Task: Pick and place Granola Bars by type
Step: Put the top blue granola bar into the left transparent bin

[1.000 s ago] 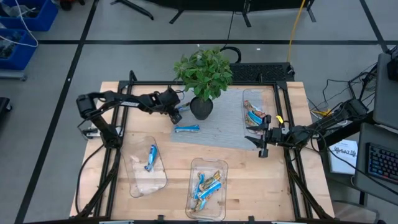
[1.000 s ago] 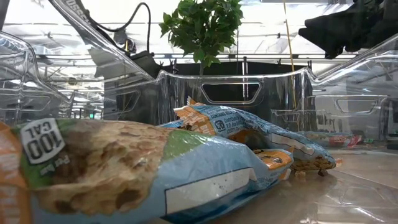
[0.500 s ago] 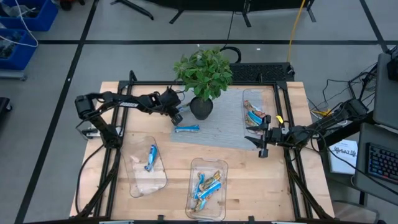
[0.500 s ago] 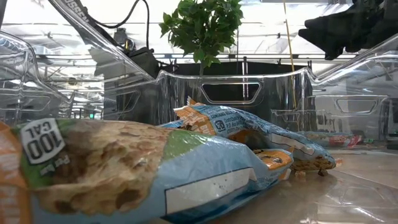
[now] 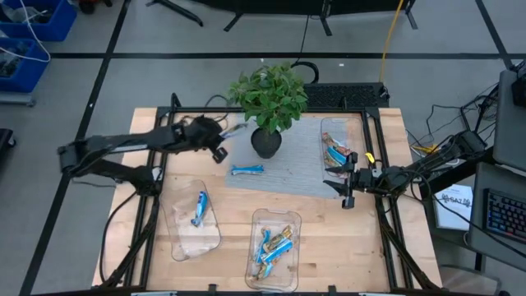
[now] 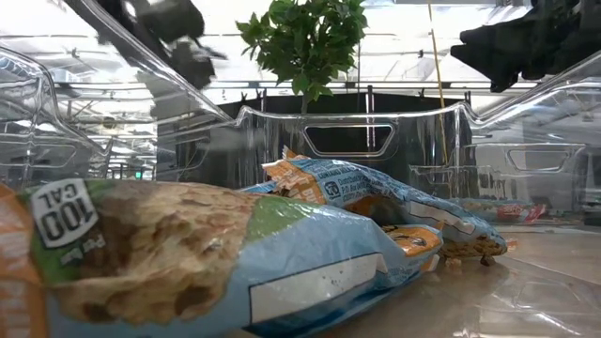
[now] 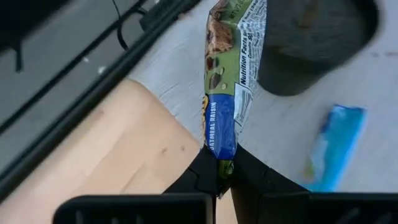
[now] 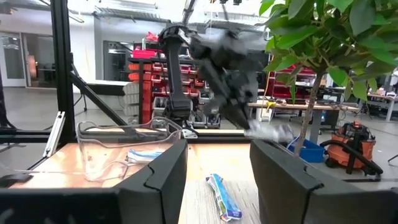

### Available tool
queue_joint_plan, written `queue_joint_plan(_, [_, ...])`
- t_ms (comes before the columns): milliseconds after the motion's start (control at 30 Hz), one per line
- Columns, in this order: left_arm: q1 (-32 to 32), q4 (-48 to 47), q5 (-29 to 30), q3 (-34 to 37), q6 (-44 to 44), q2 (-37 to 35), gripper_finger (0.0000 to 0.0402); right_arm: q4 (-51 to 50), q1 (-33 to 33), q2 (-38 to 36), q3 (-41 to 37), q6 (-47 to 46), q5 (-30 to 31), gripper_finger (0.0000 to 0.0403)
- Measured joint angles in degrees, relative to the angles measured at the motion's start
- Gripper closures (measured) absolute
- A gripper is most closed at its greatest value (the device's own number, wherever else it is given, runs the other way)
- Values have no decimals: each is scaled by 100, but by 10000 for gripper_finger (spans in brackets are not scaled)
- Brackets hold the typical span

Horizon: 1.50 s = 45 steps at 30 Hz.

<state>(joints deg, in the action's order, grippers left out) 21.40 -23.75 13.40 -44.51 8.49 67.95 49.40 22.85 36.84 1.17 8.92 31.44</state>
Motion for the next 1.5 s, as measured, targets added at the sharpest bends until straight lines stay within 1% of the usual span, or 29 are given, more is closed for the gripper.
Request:
queue_joint_plan(67, [-335, -551, 285, -2, 296, -466, 379, -2, 0, -2, 0, -74, 0, 236])
queue_joint_plan(133, [-745, -1192, 442, -2, 724, -866, 379, -14, 0, -2, 1, -129, 0, 236])
queue_joint_plan(233, [-1494, -2030, 546, -2, 1648, -1341, 379, -67, 0, -2, 2, -205, 0, 236])
queue_joint_plan(300, [-2065, -2393, 645, -2, 2289, -1549, 379, -122, 0, -2, 1, -209, 0, 236])
queue_joint_plan(400, [-2982, -2633, 943, -2, 2981, -1716, 379, -129, 0, -2, 2, -228, 0, 236])
queue_joint_plan(467, [-3567, -2639, 1195, -2, 3231, -1753, 380, -129, 0, -2, 1, -233, 0, 236])
queue_joint_plan(533, [-4108, -2610, 1495, -2, 3378, -1752, 381, -129, 0, -2, 2, -271, 0, 236])
queue_joint_plan(633, [-4890, -2612, 1821, -2, 3327, -1710, 381, -129, 0, -2, 2, -336, 0, 236])
queue_joint_plan(700, [-5376, -2614, 1807, 0, 3255, -1672, 381, -129, 0, -2, 2, -374, 0, 236])
queue_joint_plan(767, [-5777, -2609, 1681, 0, 3455, -1664, 381, -129, 0, -2, 2, -376, -2, 236])
queue_joint_plan(833, [-6079, -2629, 1493, 0, 3859, -1664, 382, -129, 0, -2, 2, -375, -15, 236])
queue_joint_plan(967, [-6637, -2835, 1150, 0, 4975, -1649, 382, -131, 0, -2, 2, -375, -17, 236])
queue_joint_plan(1167, [-7287, -3487, 631, 0, 6678, -1373, 382, -131, 0, -2, 0, -377, -17, 236])
queue_joint_plan(1367, [-7770, -3621, 587, 0, 7615, -971, 382, -129, 0, -2, 2, -418, -17, 236])
queue_joint_plan(1500, [-7969, -3841, 407, 0, 8244, -705, 382, -131, 2, -2, 2, -482, -19, 236])
